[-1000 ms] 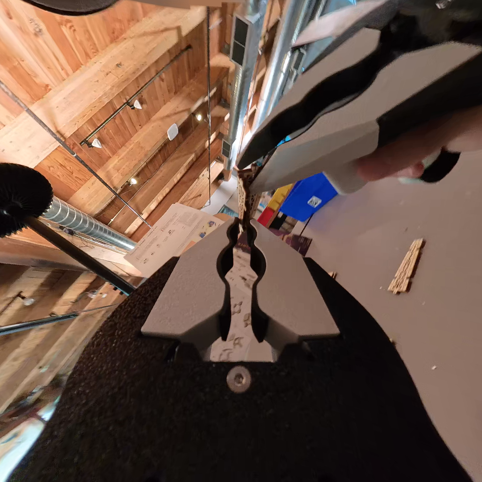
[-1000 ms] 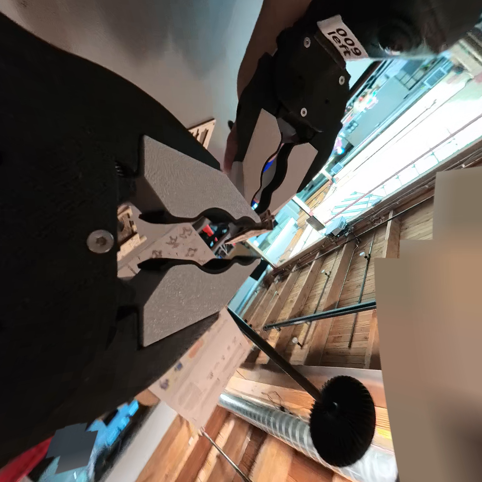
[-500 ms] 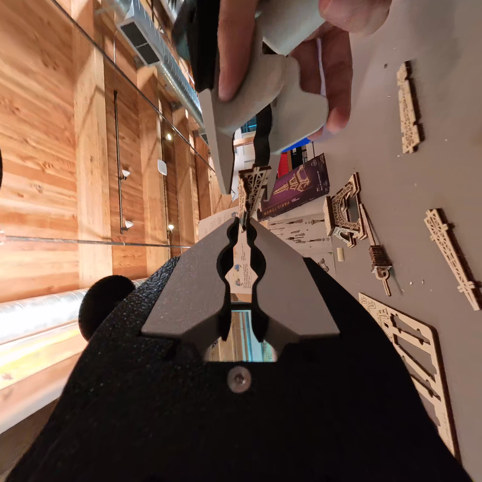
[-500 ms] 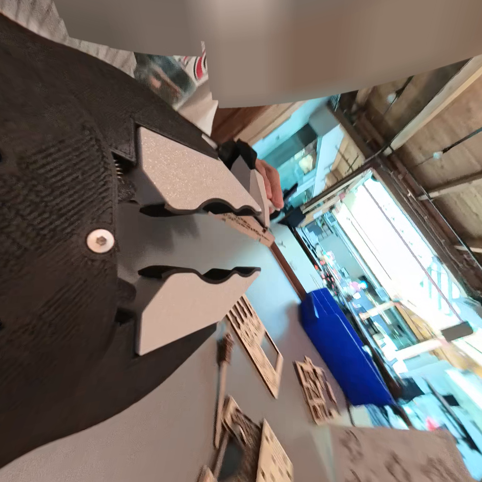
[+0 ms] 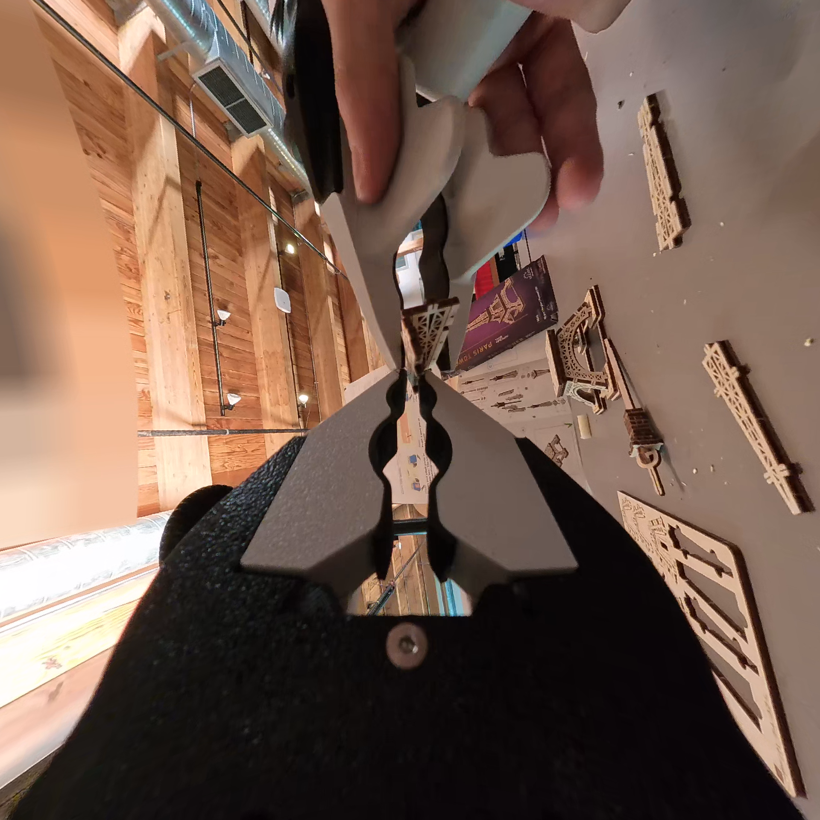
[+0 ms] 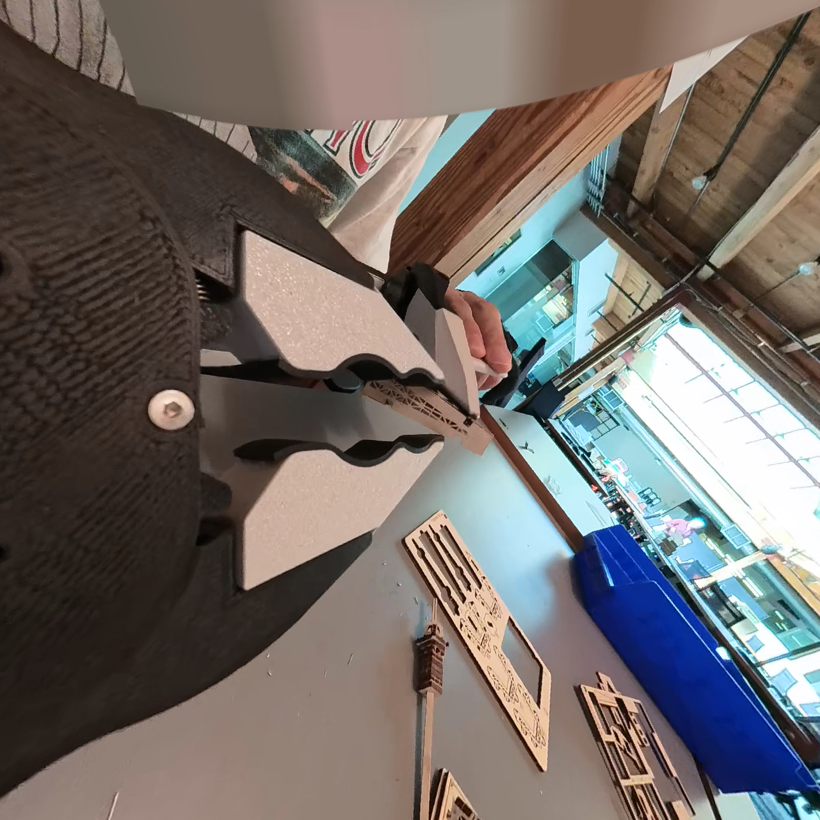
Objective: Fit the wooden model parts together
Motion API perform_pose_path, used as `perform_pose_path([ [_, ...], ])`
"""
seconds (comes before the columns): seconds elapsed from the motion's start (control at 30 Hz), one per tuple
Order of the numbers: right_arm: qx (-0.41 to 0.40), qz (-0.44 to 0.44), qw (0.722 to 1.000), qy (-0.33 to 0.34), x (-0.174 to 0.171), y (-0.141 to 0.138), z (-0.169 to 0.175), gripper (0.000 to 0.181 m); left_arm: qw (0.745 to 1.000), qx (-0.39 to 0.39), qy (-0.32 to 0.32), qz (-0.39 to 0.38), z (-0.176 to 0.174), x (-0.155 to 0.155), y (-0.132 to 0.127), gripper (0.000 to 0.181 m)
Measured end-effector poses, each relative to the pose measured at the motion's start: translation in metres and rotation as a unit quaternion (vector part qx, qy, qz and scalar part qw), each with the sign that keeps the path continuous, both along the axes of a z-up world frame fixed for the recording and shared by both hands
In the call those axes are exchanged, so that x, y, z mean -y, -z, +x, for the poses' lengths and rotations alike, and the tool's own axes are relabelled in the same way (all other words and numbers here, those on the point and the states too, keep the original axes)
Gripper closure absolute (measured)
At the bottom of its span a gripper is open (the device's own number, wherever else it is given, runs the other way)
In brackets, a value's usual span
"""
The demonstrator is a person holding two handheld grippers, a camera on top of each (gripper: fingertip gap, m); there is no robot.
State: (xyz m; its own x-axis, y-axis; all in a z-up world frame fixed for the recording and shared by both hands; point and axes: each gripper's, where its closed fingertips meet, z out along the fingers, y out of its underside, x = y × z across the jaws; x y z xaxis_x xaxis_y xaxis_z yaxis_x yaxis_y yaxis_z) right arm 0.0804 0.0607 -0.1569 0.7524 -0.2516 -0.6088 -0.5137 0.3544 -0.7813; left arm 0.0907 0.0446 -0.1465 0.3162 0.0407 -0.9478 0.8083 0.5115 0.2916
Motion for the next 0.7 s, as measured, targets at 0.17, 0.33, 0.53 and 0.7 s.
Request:
perform_pose_path([
  [0.17,0.007,0.001,0.999,-0.040,0.001,0.000,-0.008,0.166,0.995,-0.082,0.031,-0.041,-0.003,0.000,-0.005,0.173],
  [0.33,-0.002,-0.023,0.993,-0.113,-0.001,0.010,-0.023,0.167,0.960,-0.272,0.064,-0.027,-0.002,-0.007,0.002,0.155],
  [0.53,-0.041,-0.070,0.979,-0.184,-0.003,0.024,-0.034,0.167,0.862,-0.488,0.110,0.083,-0.018,-0.017,0.022,0.147],
  [0.7,-0.048,-0.103,0.965,-0.236,-0.006,0.030,-0.043,0.167,0.763,-0.607,0.159,0.156,-0.037,-0.017,0.018,0.143],
])
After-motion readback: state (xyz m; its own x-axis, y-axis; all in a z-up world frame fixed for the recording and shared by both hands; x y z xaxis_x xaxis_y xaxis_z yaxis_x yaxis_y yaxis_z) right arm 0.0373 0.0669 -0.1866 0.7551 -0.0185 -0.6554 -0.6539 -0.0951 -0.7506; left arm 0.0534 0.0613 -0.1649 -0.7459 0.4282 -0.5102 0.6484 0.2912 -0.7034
